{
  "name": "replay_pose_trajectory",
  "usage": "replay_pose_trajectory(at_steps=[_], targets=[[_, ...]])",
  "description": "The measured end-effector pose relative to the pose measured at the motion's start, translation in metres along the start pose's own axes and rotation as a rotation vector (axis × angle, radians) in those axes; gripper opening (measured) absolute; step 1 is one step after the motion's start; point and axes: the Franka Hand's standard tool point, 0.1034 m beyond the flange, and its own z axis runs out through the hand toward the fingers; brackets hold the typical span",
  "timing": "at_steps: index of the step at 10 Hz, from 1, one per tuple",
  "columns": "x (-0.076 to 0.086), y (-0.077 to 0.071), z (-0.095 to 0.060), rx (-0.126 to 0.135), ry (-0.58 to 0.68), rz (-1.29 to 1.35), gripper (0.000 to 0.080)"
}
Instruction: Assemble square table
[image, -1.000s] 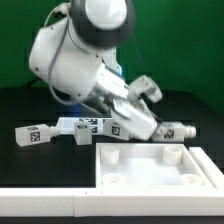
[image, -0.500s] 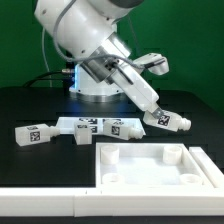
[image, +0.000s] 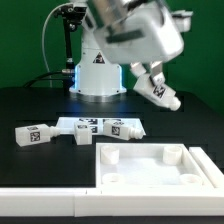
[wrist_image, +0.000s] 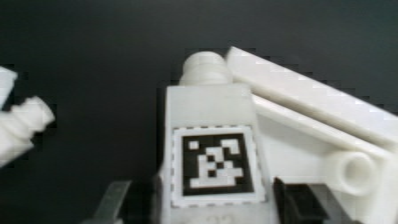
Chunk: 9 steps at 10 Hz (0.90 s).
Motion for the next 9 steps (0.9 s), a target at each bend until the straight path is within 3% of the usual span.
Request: replay_pose_trajectory(at_steps=[2,3,4,6,7,9], targets=[[-0.01,-0.002,0.007,0.007,0.085,0.001,0.0285],[-0.011,-0.008,0.008,-0.002,0.141,-0.055,0.0286],[-0.009,-0.016,0.01,-0.022,0.179,-0.13,0.0286],[-0.007,-0.041,0.0,-0.004,0.257,-0.193,0.0286],[-0.022,-0.046,0.004,-0.002,0.295,-0.233,0.0286],[-0.026,-0.042,0.009,-0.001,0.295,-0.245,0.0286]])
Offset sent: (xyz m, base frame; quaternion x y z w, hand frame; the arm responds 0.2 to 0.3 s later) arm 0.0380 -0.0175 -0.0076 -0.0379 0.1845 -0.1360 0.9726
